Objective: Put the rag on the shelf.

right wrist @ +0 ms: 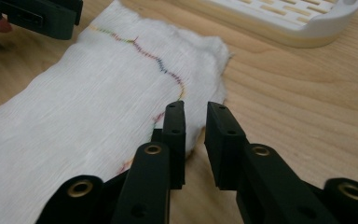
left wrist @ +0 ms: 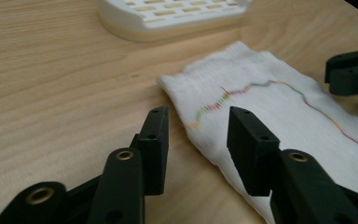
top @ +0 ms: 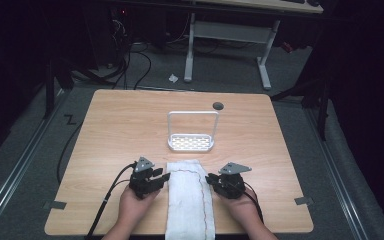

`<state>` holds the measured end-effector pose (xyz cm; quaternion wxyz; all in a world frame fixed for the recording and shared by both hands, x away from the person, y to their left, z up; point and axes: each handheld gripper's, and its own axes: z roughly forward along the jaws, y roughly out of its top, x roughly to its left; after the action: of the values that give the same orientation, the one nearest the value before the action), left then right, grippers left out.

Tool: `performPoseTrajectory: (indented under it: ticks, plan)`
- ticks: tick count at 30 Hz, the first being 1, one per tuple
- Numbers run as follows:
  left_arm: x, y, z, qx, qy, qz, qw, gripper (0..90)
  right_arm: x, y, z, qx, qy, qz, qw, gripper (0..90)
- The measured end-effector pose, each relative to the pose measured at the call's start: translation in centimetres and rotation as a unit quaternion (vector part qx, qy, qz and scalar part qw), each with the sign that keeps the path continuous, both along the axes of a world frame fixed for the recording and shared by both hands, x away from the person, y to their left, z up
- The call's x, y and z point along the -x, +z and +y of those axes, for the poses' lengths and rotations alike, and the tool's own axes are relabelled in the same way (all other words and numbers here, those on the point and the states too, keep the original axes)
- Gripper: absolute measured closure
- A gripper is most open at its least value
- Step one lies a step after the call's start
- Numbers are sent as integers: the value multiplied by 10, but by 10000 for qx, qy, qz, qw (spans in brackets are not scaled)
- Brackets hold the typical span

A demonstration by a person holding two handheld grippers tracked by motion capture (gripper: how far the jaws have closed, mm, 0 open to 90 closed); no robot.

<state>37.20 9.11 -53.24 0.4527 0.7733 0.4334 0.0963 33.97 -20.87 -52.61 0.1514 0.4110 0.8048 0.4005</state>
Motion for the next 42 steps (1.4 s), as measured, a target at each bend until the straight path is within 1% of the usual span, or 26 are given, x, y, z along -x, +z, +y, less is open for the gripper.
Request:
performPoseTrajectory:
  ticks: [2, 3, 5, 6, 7, 8, 9, 11, 12, 13, 15, 18, 19, 21, 22, 24, 25, 26, 28, 29, 30, 34, 35, 38, 40, 42]
  plan:
    - [-8, -2, -2, 62, 121, 45, 9999, 576, -9, -1, 3, 2, -91, 46, 9999, 732]
    - [-11, -4, -2, 137, 191, 75, 9997, 577, -14, -1, 5, 40, -114, 37, 9999, 727]
    - [-15, -6, -3, 156, 287, 181, 9993, 587, -23, -2, 7, -47, -168, 138, 9998, 701]
    - [-16, -6, -3, 166, 310, 214, 9992, 592, -27, -2, 9, -14, -205, 152, 9997, 700]
    - [-17, -7, -3, 200, 281, 250, 9991, 627, -34, -5, 12, -5, -198, 257, 9995, 699]
    - [-18, -6, -3, 184, 246, 313, 9990, 627, -34, -5, 12, -5, -198, 257, 9995, 699]
    - [-19, -6, -4, 181, 186, 353, 9990, 633, -36, -6, 13, 15, -237, 317, 9992, 705]
    - [-19, -5, -7, 133, 128, 334, 9993, 655, -36, -7, 13, -56, -145, 354, 9993, 810]
    - [-20, -5, -9, 135, 111, 332, 9993, 668, -34, -5, 14, 56, -101, 276, 9996, 837]
    - [-20, -5, -10, 147, 101, 344, 9992, 714, -30, -1, 15, 119, -99, 135, 9998, 851]
    - [-21, -6, -13, 135, 78, 390, 9991, 739, -28, 2, 15, 112, -116, 77, 9998, 851]
    - [-22, -6, -15, 96, 32, 349, 9993, 814, -26, 9, 17, 149, -96, -165, 9997, 850]
    - [-22, -7, -15, 98, 35, 351, 9993, 826, -27, 11, 18, 180, -100, -216, 9996, 848]
    - [-23, -7, -15, 139, 33, 374, 9992, 834, -30, 11, 20, 191, -149, -208, 9995, 822]
    - [-23, -7, -14, 144, 22, 388, 9991, 837, -35, 10, 20, 187, -167, -154, 9996, 785]
    - [-24, -8, -14, 176, 17, 409, 9990, 835, -44, 5, 20, 129, -205, 124, 9996, 706]
    - [-24, -8, -13, 183, 26, 413, 9990, 827, -48, 2, 20, 46, -211, 251, 9995, 667]
    - [-23, -9, -13, 177, 39, 429, 9989, 810, -51, -1, 19, -1, -235, 338, 9992, 629]
    - [-23, -9, -13, 196, 25, 415, 9989, 778, -54, -5, 19, -67, -281, 429, 9987, 592]
    - [-23, -9, -14, 195, 28, 398, 9990, 773, -54, -6, 20, -39, -251, 411, 9988, 591]
    - [-22, -9, -14, 195, 30, 384, 9991, 768, -53, -6, 21, -14, -244, 389, 9989, 595]
    - [-21, -9, -14, 185, -32, 382, 9991, 764, -47, -8, 28, 100, -87, 258, 9996, 729]
    - [-20, -9, -14, 170, -63, 386, 9991, 764, -47, -8, 28, 78, -42, 236, 9997, 760]
    - [-19, -9, -15, 139, -128, 367, 9991, 778, -47, -10, 26, -150, -33, 341, 9993, 811]
    - [-19, -9, -15, 143, -140, 384, 9991, 807, -47, -11, 25, -206, -10, 345, 9992, 821]
    - [-17, -9, -15, 117, -161, 334, 9992, 841, -46, -11, 25, -186, 16, 296, 9994, 828]
